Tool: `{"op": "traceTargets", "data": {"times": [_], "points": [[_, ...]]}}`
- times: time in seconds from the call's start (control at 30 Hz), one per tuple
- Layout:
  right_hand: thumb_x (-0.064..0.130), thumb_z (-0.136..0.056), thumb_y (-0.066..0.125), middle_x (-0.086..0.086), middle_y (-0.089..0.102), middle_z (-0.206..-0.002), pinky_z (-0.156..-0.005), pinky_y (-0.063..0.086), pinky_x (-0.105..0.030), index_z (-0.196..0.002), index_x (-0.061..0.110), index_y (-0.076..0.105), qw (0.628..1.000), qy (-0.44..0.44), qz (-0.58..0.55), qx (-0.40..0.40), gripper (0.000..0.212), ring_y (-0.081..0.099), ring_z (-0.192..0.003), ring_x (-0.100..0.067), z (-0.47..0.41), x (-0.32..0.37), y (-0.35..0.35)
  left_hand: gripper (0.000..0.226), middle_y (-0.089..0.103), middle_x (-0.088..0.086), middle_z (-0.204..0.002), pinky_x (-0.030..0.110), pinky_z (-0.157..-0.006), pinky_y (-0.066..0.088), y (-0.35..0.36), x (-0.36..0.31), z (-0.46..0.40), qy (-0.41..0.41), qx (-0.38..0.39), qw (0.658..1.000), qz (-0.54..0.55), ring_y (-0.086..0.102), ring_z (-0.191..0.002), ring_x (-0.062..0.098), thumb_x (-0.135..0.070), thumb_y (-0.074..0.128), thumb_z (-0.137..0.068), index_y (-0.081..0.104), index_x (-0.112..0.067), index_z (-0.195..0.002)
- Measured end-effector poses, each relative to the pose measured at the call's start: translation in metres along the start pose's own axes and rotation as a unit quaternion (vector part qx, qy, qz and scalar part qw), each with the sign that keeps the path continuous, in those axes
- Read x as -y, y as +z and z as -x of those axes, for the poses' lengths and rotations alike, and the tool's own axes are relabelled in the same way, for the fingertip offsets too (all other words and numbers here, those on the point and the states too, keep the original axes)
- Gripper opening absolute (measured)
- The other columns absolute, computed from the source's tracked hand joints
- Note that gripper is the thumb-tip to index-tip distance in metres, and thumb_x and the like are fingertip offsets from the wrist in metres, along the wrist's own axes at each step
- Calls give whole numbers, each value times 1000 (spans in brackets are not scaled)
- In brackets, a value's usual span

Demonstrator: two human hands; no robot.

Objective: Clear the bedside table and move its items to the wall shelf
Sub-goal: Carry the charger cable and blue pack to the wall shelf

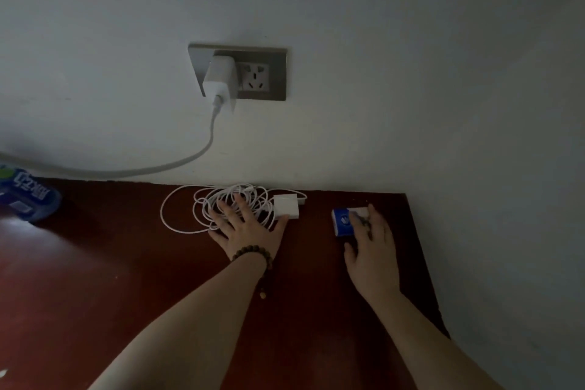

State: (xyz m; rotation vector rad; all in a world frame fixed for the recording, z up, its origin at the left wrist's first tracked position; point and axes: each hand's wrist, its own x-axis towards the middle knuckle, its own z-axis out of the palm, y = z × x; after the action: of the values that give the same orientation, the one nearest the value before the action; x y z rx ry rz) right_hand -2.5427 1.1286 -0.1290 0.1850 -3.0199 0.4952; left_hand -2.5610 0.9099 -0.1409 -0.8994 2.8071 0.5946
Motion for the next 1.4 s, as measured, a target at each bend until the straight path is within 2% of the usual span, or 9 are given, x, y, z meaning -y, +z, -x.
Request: {"op": "traceTargets", "data": {"times": [0.1, 0.2, 0.27, 0.43, 0.57, 0.83, 1.1, 1.27, 1.4], "points": [[42, -92, 47, -10, 18, -156, -117, 16, -46, -147, 27, 18, 998, -25, 11, 58, 64, 12, -144, -29, 15, 9, 13, 116, -15, 16, -159, 58, -115, -2, 2, 9, -3, 20, -7, 1000, -13, -18, -144, 38, -93, 19, -65, -18, -23, -149], [58, -92, 27, -5, 1, -158, -115, 0, -46, -147, 32, 0, 992, -57, 63, 96, 67, -5, -145, -25, 10, 24, 26, 118, -17, 16, -159, 58, -114, -1, 3, 17, -7, 42, -3, 998, -44, -18, -144, 38, -94, 18, -63, -21, -22, -149], [65, -89, 17, -6, -13, -157, -112, -6, -48, -146, 30, -9, 989, -36, 76, 119, 72, -16, -143, -25, -1, 33, 31, 118, -17, 16, -159, 58, -115, -1, 3, 22, -8, 56, -2, 997, -61, -19, -144, 38, -94, 17, -63, -21, -22, -149], [64, -90, 13, -12, -21, -155, -113, -6, -56, -144, 26, -20, 983, 61, 92, 144, 74, -21, -142, -30, -37, 43, 29, 119, -15, 13, -160, 60, -114, 0, 1, 25, -10, 63, 0, 995, -81, -19, -144, 36, -96, 12, -59, -20, -25, -148], [62, -91, 15, -14, -23, -153, -112, -7, -58, -144, 24, -22, 981, 78, 97, 153, 75, -23, -141, -32, -44, 46, 29, 120, -11, 12, -160, 64, -112, 0, -3, 25, -11, 63, 6, 992, -108, -15, -145, 37, -97, 6, -56, -16, -25, -150], [56, -95, 25, -11, -16, -156, -116, -1, -51, -147, 27, -10, 987, 21, 57, 151, 69, -15, -143, -28, -35, 40, 5, 103, 7, 13, -161, 59, -115, 5, -44, 28, -3, 115, 32, 982, -145, 2, -147, 33, -85, 20, -75, -1, -20, -152], [52, -95, 28, -6, 2, -159, -118, 3, -46, -149, 26, 10, 996, -39, 20, 72, 62, -5, -145, -27, 13, 70, -54, 80, 18, 7, -160, 49, -118, 8, -93, 46, 58, 183, -54, 978, -86, 8, -148, 24, -68, 23, -88, 12, -21, -152], [49, -96, 29, -6, 15, -157, -119, 6, -42, -147, 23, 21, 998, -54, -7, 27, 58, 3, -145, -24, 38, 94, -64, 79, 26, 5, -157, 46, -118, 14, -101, 68, 94, 174, -98, 979, -46, 16, -146, 22, -68, 20, -86, 19, -22, -151], [46, -96, 33, -7, 24, -155, -118, 11, -42, -145, 19, 29, 994, -97, -35, 30, 56, 10, -145, -23, 50, 120, -56, 75, 28, 3, -156, 45, -118, 13, -105, 98, 113, 113, -120, 986, -10, 16, -146, 20, -66, 26, -87, 24, -23, -149]]}}
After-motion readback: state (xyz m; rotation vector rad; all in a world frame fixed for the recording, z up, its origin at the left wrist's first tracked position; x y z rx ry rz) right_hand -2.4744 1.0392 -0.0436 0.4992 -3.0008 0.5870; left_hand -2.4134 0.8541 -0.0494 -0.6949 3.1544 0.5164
